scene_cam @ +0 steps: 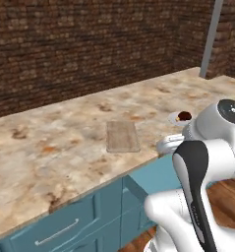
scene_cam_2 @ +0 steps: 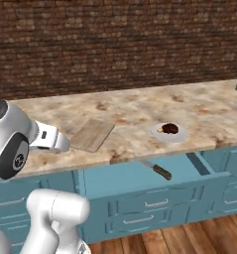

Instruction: Pick up the knife from the drawer and place it on the cutting board. Then place the meat from the plate to the cutting board.

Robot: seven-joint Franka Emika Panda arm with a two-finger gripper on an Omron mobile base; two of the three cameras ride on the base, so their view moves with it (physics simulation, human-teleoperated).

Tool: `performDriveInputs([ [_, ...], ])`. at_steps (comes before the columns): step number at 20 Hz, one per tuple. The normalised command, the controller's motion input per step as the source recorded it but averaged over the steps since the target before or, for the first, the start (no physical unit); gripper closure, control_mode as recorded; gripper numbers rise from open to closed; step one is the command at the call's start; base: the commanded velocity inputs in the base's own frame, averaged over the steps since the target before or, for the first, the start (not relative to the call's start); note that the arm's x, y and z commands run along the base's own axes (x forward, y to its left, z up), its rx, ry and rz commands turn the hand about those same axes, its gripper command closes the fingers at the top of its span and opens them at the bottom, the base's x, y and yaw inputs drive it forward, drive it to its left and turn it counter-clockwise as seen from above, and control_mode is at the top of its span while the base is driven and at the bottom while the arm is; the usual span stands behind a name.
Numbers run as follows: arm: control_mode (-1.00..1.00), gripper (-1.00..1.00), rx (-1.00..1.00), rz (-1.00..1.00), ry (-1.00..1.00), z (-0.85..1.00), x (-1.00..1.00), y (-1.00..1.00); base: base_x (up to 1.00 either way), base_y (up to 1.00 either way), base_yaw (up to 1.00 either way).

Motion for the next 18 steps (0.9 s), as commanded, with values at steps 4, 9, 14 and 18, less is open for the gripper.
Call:
performDriveInputs([
  [4,1.0,-1.0,0.0,0.0,0.0,0.0,0.0,0.0,-0.04,0.14,-0.6],
  [9,1.0,-1.0,0.0,0.0,0.0,0.0,0.0,0.0,0.0,0.19,-0.58],
  [14,1.0,-1.0,0.0,0.0,0.0,0.0,0.0,0.0,0.0,0.27,-0.55],
  [18,1.0,-1.0,0.0,0.0,0.0,0.0,0.0,0.0,-0.03,0.46,-0.41],
])
